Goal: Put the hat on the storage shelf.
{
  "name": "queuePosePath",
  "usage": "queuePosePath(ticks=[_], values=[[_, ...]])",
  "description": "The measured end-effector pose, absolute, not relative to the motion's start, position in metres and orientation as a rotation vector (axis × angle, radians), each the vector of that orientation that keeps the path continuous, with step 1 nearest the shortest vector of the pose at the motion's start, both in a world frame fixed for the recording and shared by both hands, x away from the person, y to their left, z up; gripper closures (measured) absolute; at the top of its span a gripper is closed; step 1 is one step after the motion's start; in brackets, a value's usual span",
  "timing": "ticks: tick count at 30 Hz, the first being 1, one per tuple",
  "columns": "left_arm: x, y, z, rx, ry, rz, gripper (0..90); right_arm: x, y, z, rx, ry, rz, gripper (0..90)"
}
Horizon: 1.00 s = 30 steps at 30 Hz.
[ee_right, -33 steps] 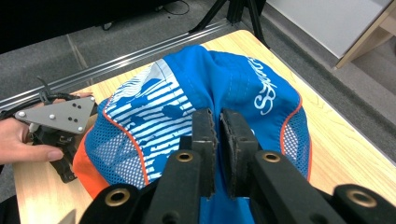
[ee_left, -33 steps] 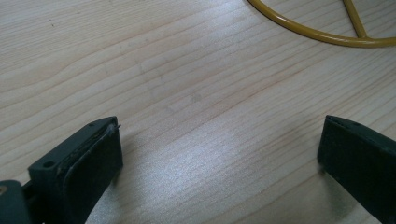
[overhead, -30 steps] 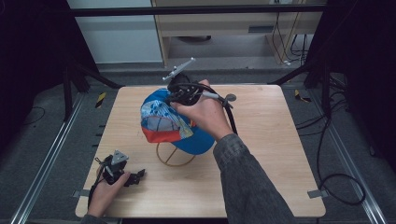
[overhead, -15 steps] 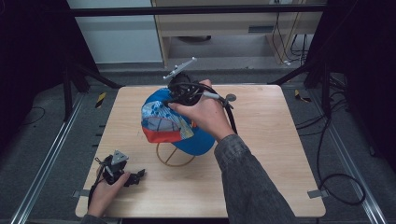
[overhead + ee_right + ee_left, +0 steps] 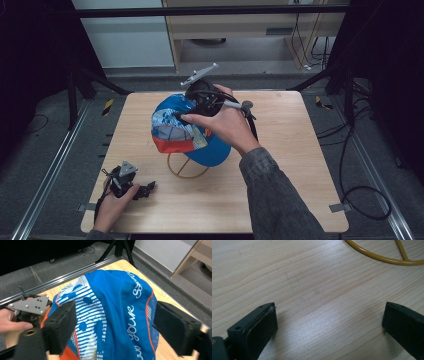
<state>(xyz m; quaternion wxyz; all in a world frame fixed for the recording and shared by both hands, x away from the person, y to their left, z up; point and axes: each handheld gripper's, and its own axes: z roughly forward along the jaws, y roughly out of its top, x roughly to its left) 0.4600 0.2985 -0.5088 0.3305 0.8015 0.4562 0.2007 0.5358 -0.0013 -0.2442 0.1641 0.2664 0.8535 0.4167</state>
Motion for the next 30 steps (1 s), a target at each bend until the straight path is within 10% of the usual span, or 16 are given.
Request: queuePosePath(ticks=[9,30], values=[[0.460,0.299,-0.509,2.101,1.191,0.522,0.0,0.527,-0.032,-0.250,0.770,2.381,1.199,5.3],[0.460,0.299,-0.509,2.101,1.191,0.522,0.0,0.503,-0.140,-0.301,0.928,2.241,1.158,10.3]])
